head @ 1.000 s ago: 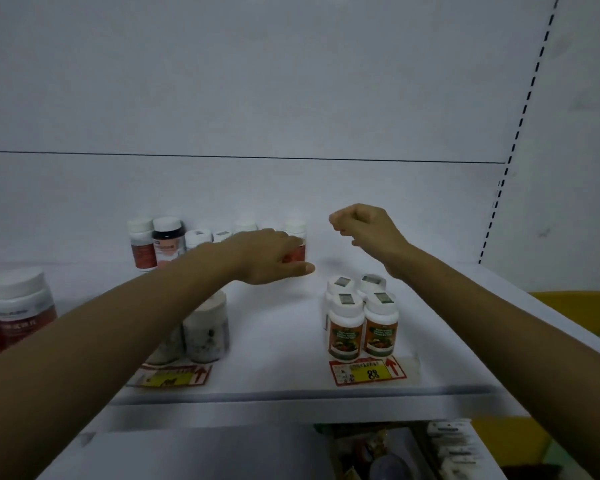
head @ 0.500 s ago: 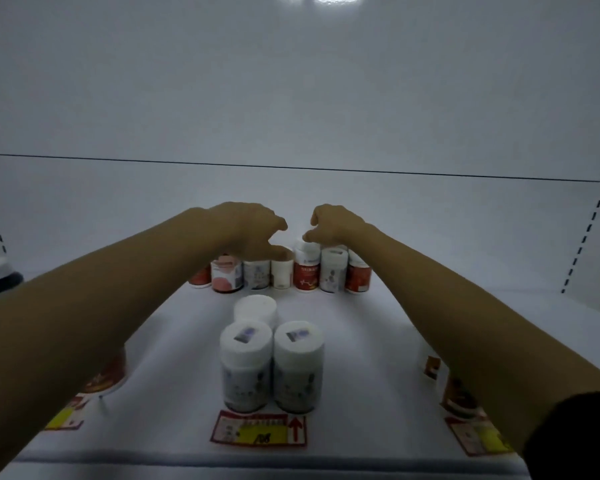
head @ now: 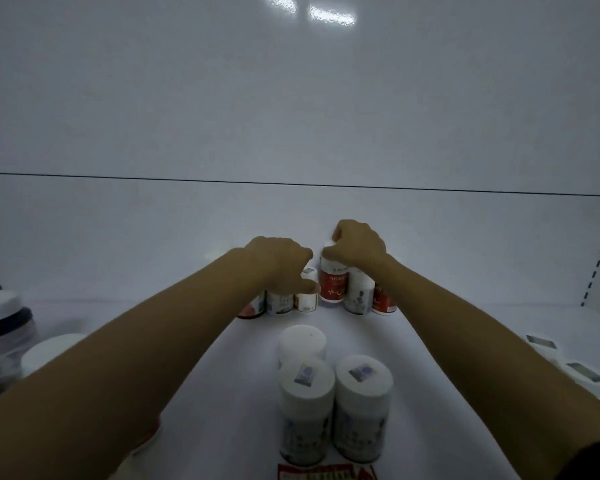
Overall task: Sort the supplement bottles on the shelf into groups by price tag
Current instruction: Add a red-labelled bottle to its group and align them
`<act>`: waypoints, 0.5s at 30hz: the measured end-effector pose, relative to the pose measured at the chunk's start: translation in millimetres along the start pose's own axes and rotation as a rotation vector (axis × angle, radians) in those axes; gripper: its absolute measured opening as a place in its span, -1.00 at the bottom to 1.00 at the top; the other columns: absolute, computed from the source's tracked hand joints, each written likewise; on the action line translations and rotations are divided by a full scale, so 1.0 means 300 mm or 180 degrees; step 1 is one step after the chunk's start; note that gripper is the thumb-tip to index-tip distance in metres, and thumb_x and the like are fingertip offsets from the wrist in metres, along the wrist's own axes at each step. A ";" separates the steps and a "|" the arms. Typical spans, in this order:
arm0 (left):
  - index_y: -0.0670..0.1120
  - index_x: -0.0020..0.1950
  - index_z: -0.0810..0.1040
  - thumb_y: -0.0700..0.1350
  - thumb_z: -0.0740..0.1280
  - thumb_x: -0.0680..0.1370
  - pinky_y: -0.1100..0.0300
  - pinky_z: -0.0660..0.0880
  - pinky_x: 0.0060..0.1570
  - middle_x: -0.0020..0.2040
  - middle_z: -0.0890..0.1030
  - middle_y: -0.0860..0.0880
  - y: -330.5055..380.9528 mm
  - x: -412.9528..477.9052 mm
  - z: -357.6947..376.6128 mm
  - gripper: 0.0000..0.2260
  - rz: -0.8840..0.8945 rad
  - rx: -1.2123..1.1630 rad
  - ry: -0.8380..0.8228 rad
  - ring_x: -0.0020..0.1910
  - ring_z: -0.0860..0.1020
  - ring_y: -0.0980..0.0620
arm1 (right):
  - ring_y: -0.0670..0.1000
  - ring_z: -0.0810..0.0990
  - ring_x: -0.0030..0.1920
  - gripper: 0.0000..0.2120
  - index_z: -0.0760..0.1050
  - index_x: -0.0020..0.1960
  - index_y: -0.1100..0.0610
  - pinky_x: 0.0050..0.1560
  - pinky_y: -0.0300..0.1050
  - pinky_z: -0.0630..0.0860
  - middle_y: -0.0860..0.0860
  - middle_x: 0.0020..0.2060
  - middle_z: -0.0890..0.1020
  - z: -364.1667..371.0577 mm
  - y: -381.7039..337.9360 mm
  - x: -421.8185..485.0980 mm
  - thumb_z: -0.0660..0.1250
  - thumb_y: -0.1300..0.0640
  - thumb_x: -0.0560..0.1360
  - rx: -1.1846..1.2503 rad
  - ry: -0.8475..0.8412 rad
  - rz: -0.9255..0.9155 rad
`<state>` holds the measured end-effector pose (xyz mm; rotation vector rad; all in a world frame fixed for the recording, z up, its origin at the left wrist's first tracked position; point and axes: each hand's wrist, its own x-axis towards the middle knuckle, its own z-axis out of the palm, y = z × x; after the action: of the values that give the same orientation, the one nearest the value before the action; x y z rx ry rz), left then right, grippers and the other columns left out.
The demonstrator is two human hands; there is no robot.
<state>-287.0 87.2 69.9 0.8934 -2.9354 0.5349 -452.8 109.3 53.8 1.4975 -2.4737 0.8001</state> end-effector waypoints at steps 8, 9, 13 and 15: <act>-0.01 0.39 0.24 0.31 0.29 0.41 -0.01 0.47 0.14 0.26 0.51 -0.06 0.070 -0.021 0.027 -0.32 -0.0516 -0.1752 0.0677 0.17 0.51 -0.06 | 0.00 0.58 -0.08 -0.75 0.54 -0.10 0.10 -0.10 -0.08 0.53 -0.02 -0.08 0.60 -0.216 -0.051 -0.120 0.44 -0.04 0.35 0.1481 0.0638 -0.0151; -0.01 0.38 0.25 0.30 0.33 0.39 -0.01 0.49 0.13 0.23 0.53 -0.04 0.087 -0.037 0.020 -0.33 -0.0508 -0.2174 0.0813 0.13 0.53 -0.05 | 0.00 0.58 -0.08 -0.77 0.54 -0.14 0.09 -0.10 -0.07 0.53 -0.02 -0.09 0.61 -0.242 -0.061 -0.145 0.45 -0.04 0.35 0.1833 0.0658 -0.0107; -0.02 0.31 0.32 0.15 0.42 0.40 0.16 0.51 -0.01 0.11 0.56 -0.02 0.162 -0.141 -0.026 -0.43 -0.0474 -0.3266 0.1524 0.00 0.55 0.04 | 0.02 0.62 -0.06 -0.76 0.52 -0.12 0.10 -0.14 -0.12 0.55 0.00 -0.08 0.63 -0.323 -0.097 -0.284 0.46 -0.05 0.38 0.2994 0.0603 0.0022; -0.02 0.31 0.31 0.08 0.43 0.41 0.28 0.49 -0.09 0.09 0.56 0.01 0.210 -0.207 -0.049 -0.45 -0.0542 -0.3691 0.1843 -0.05 0.55 0.09 | 0.01 0.63 -0.03 -0.68 0.53 0.06 0.10 -0.09 -0.13 0.58 0.02 0.01 0.63 -0.354 -0.106 -0.380 0.42 -0.08 0.42 0.3426 0.0550 0.0054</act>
<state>-270.5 174.4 56.2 0.6199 -2.0292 -0.7371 -385.2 240.7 112.1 1.4860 -1.9385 2.3658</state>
